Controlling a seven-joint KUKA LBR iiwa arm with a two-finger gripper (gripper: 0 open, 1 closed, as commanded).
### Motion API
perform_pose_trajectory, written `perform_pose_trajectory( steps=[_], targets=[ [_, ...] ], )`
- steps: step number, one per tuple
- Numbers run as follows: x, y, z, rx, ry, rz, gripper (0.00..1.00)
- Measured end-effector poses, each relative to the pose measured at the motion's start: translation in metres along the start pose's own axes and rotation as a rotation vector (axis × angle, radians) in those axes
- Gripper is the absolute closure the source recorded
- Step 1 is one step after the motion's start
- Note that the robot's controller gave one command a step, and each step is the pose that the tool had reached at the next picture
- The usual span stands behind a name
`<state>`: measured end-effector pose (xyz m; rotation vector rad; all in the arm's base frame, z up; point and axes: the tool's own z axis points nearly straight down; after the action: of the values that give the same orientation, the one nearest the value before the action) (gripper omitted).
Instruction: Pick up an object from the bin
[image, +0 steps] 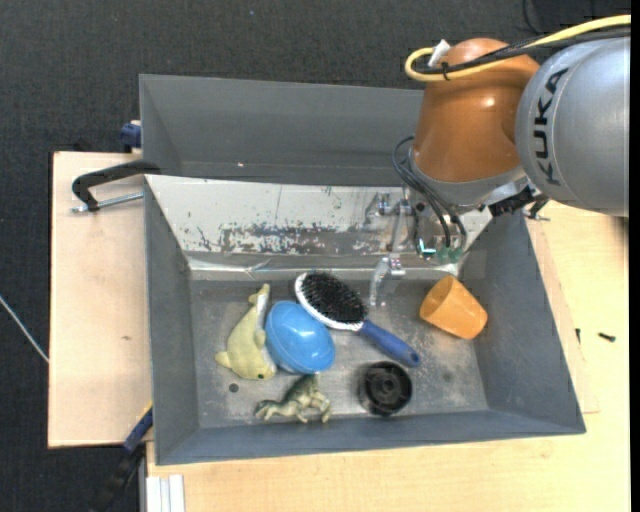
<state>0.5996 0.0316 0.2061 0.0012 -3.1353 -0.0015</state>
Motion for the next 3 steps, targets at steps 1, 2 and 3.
perform_pose_trajectory(
  steps=[1, 2, 3],
  targets=[
    [-0.002, 0.029, 0.133, -0.002, -0.013, 0.024, 0.0],
    [-0.004, 0.029, 0.13, -0.002, -0.021, 0.025, 1.0],
    [0.02, 0.024, 0.018, -0.002, -0.018, 0.091, 1.0]
  ],
)
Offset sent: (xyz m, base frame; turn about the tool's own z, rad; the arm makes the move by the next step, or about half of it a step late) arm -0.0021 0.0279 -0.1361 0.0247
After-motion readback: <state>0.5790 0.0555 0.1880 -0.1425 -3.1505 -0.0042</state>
